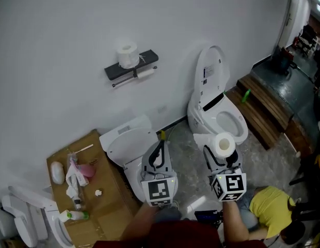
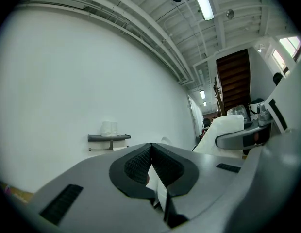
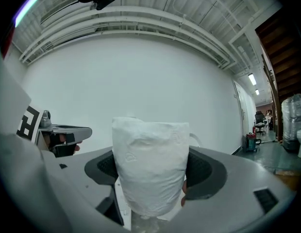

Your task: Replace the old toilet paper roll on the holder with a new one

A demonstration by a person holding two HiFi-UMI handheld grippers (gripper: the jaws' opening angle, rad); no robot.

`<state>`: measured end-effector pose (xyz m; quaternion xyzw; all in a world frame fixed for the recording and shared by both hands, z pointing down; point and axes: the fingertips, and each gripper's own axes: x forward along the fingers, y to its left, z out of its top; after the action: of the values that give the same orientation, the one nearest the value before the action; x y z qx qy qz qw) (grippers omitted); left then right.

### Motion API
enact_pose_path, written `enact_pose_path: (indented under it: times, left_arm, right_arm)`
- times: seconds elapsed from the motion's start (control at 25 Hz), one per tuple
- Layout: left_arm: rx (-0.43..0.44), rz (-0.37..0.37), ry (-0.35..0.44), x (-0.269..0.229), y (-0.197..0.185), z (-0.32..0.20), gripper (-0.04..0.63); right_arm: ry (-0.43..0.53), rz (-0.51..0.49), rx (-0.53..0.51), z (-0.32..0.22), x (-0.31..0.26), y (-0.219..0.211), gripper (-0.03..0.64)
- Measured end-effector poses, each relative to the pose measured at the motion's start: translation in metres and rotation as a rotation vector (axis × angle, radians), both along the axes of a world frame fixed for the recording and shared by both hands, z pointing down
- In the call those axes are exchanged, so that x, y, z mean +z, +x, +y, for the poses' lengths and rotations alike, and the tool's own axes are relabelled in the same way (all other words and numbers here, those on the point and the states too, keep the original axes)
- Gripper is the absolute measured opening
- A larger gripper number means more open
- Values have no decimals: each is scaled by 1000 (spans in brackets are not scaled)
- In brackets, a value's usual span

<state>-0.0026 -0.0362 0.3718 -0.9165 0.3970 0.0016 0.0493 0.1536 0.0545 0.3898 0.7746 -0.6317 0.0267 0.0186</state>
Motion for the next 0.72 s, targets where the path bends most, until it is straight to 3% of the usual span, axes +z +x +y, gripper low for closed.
enact_pose_path:
  times: [0.4,0.72]
  left_arm:
    - [-93,-26,-12,12,17,-86,16]
    - [-246,-33,-23,18,57,-154,16]
  right_arm:
    - [-8,-6,-86,-102,6,23,379]
    - [-15,-29,-234,-202,20,75,379]
